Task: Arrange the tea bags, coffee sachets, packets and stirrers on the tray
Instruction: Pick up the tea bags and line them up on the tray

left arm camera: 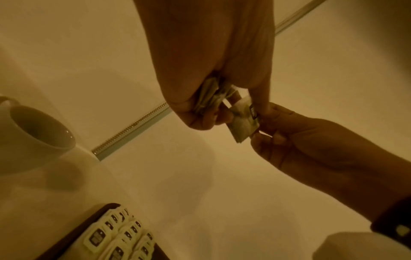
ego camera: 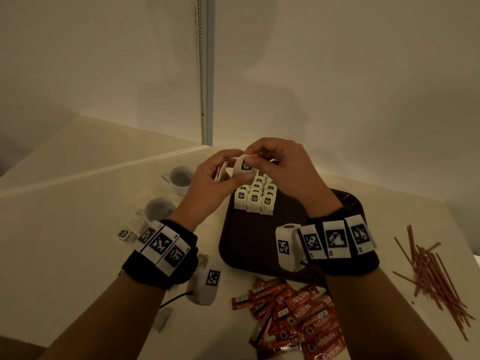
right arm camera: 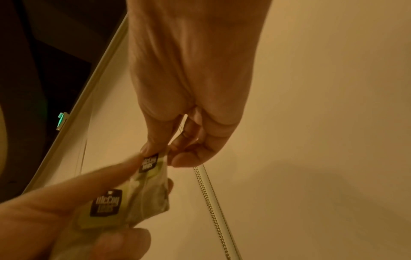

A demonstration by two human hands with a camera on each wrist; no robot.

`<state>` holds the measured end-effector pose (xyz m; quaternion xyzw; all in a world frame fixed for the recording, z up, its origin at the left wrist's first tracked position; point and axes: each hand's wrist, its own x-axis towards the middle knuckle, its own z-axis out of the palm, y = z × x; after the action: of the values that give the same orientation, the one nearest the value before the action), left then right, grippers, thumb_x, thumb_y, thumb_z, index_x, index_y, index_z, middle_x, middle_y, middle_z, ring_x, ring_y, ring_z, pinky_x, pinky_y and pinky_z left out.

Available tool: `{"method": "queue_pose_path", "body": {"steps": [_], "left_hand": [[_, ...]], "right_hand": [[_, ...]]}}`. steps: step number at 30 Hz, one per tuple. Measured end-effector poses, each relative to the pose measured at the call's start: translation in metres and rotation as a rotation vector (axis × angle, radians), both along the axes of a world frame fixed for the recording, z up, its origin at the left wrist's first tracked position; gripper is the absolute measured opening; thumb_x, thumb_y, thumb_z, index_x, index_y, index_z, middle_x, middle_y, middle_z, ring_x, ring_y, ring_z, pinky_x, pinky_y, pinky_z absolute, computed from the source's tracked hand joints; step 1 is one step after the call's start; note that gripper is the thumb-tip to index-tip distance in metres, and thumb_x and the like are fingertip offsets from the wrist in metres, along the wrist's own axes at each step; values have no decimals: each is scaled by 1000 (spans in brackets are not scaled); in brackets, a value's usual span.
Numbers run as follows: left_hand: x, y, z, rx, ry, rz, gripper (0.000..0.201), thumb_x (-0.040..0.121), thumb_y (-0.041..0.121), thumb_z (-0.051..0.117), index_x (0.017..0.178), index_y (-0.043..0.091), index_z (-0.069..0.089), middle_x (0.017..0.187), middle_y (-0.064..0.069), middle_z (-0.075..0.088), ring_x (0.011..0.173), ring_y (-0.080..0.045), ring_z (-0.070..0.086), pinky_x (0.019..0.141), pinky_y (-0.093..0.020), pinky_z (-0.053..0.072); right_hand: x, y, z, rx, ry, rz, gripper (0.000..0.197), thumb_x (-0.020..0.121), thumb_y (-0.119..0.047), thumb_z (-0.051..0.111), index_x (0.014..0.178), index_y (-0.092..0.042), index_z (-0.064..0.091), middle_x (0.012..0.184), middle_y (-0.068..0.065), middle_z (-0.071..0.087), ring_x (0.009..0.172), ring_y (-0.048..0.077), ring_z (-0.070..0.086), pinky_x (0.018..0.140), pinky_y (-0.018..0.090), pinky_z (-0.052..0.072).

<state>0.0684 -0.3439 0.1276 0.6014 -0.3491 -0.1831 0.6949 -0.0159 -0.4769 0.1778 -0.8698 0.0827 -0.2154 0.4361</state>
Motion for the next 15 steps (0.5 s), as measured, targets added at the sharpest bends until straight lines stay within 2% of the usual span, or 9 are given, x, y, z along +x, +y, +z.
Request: {"method": "queue_pose_path", "body": {"steps": [2, 3, 5, 6, 8, 10, 11, 13, 15], "left_hand": [[-1, -2, -1, 15, 12, -7, 37, 88, 4, 61, 70, 36, 65, 51, 13, 53, 45, -1, 42, 46, -15, 36], [-1, -1, -2, 43, 13, 2, 40, 89, 7, 60, 62, 36, 64, 49, 11, 50, 45, -3, 42, 46, -16, 36], [-1, 1, -9, 91, 79, 9, 31, 90, 12, 60, 67, 33, 65, 53, 8, 52, 48, -6, 44, 47, -18, 37], [-1, 3, -13, 107, 172, -1, 20, 90, 15, 60, 76, 28, 66, 59, 6, 55, 50, -9, 45, 49, -20, 38], [4, 9, -25, 125, 531, -37, 4, 88, 22, 61, 91, 18, 62, 68, 1, 54, 54, -12, 45, 51, -23, 39], [8, 17, -39, 108, 927, -50, 12, 80, 21, 62, 89, 17, 55, 69, 0, 50, 55, -13, 46, 50, -23, 42], [11, 20, -46, 93, 1049, -28, 9, 77, 17, 57, 84, 17, 51, 69, -2, 51, 55, -14, 47, 49, -23, 43], [14, 27, -56, 89, 1148, 19, 6, 78, 9, 43, 77, 15, 45, 72, -6, 56, 58, -18, 52, 49, -23, 44], [17, 30, -62, 83, 1173, 47, 9, 80, 7, 38, 82, 12, 45, 74, -9, 61, 60, -20, 56, 50, -22, 46]], "right_hand": [[1, 1, 0, 3, -18, -8, 7, 85, -8, 66, 88, -13, 69, 76, -9, 65, 71, 1, 60, 64, 8, 43], [2, 1, -1, 11, -28, -19, 7, 85, -8, 66, 87, -14, 69, 75, -11, 64, 71, -1, 60, 64, 8, 43], [2, -1, -2, 36, -41, -46, 7, 84, -8, 67, 86, -15, 68, 75, -14, 64, 70, -5, 59, 63, 7, 42], [2, -3, -4, 45, -45, -60, 8, 84, -8, 67, 85, -15, 68, 75, -15, 64, 70, -6, 60, 63, 7, 43], [2, -11, -12, 53, -43, -94, 8, 83, -9, 69, 85, -16, 69, 77, -12, 66, 70, -5, 60, 65, 7, 43], [1, -22, -27, 72, 6, -139, 9, 82, -10, 70, 85, -17, 70, 78, -2, 70, 70, 2, 61, 66, 7, 44], [2, -28, -37, 82, 56, -162, 9, 81, -9, 71, 86, -17, 70, 79, 3, 71, 71, 6, 62, 66, 7, 45], [2, -39, -62, 86, 197, -194, 11, 82, -8, 70, 89, -16, 71, 81, 5, 71, 75, 11, 64, 68, 7, 47], [3, -44, -87, 56, 352, -189, 14, 84, -8, 67, 95, -16, 71, 85, 0, 70, 80, 10, 64, 75, 12, 49]]}}
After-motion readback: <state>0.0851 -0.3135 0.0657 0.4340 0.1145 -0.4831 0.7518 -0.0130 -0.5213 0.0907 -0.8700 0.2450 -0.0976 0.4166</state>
